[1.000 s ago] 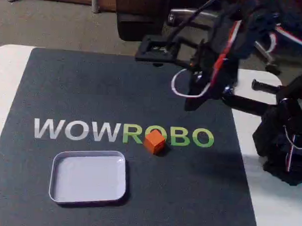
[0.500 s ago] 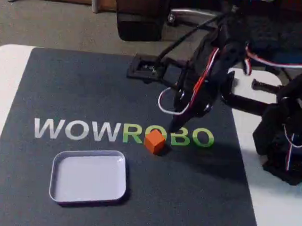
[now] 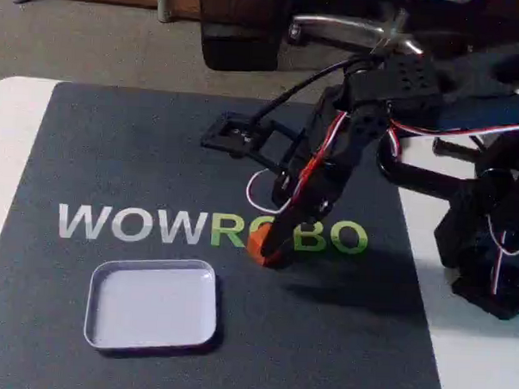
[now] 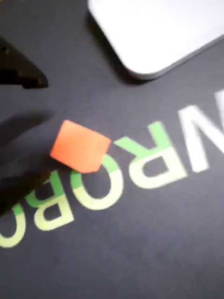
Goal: Move blocks one by one until all three blocks are in the tray.
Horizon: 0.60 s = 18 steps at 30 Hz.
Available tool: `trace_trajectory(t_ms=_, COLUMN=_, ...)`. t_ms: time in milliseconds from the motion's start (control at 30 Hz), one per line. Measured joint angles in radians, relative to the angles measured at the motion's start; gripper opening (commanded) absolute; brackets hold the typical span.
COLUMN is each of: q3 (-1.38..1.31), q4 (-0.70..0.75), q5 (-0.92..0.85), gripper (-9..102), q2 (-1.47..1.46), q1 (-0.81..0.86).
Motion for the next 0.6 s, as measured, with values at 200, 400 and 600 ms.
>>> trace_trajectory(t_ms=200, q3=0.0, q4=-0.04, q5=0.064, gripper=20, q2=-0.038, q1=0.009)
trace_trajectory(t_ms=400, q3=0.0, q4=-0.051, q5=0.072, gripper=20, q2=-0.077, q1=0.034)
trace_trajectory(t_ms=600, q3=0.0, q4=-0.092, q5=0.072, gripper=19, q2=-0.123, q1=0.044)
